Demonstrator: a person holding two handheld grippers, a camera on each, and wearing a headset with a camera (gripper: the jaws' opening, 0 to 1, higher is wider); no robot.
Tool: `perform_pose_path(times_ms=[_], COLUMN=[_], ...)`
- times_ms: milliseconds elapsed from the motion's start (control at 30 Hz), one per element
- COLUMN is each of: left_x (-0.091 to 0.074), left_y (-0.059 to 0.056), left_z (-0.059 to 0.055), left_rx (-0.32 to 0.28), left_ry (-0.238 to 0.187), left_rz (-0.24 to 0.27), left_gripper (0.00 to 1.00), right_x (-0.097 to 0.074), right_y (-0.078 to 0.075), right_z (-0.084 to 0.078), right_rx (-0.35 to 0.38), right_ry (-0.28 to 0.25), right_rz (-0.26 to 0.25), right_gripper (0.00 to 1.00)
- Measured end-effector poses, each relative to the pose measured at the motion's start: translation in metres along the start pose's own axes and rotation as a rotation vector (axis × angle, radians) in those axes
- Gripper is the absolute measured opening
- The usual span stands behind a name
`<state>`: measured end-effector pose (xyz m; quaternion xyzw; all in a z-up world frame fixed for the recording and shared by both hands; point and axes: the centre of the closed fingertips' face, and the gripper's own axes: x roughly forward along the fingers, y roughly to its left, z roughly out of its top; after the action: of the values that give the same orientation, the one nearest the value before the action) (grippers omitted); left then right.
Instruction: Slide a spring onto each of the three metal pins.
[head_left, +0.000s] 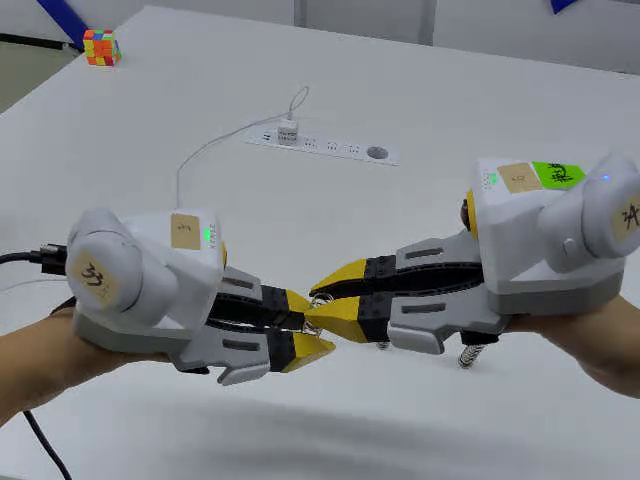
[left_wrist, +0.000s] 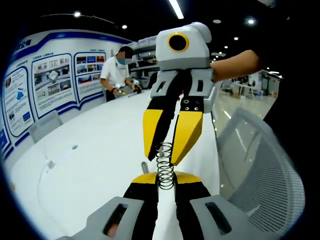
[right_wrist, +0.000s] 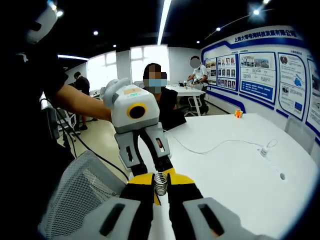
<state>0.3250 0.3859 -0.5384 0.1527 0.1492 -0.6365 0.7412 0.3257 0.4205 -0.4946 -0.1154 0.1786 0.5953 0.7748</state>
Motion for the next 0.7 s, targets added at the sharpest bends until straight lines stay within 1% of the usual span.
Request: perform_pose_path(times_ms=[133,200,300,367,467,533,567,633,700], left_x=[-0.005,-0.008,-0.012,-0.017,-0.023,-0.028,-0.030,-0.034,-0.038], left_y=[0.002,0.005,0.011,0.019,0.023,0.027,0.030,0.035,0.039], left_z=[0.001,-0.002,-0.005,-0.005,-0.006,-0.007,-0.006,-0.006,-0.005], left_rx=[-0.007,-0.006,-0.010,-0.007,-0.011,-0.014,-0.016,-0.014,-0.021], left_ry=[-0.015,-0.005,0.006,0.006,0.007,0.014,0.011,0.005,-0.005], left_rz=[0.011,0.029,0.062,0.107,0.126,0.141,0.155,0.180,0.200], left_gripper=[0.14,0.22,0.29,0.35,0.44,0.48,0.51,0.55,0.59], right_x=[0.000,-0.001,-0.002,-0.003,-0.005,-0.005,-0.005,-0.005,-0.005], right_y=[-0.004,-0.007,-0.010,-0.013,-0.020,-0.027,-0.032,-0.036,-0.043], right_z=[0.004,0.007,0.010,0.011,0.012,0.010,0.009,0.008,0.006], right_rx=[0.003,0.003,0.002,-0.006,-0.004,-0.004,0.001,0.004,0.006], right_ry=[-0.012,-0.019,-0.023,-0.022,-0.023,-0.017,-0.013,-0.009,-0.003], right_rz=[-0.008,-0.016,-0.026,-0.042,-0.065,-0.090,-0.106,-0.118,-0.141], right_gripper=[0.10,0.10,0.10,0.10,0.10,0.10,0.10,0.10,0.10])
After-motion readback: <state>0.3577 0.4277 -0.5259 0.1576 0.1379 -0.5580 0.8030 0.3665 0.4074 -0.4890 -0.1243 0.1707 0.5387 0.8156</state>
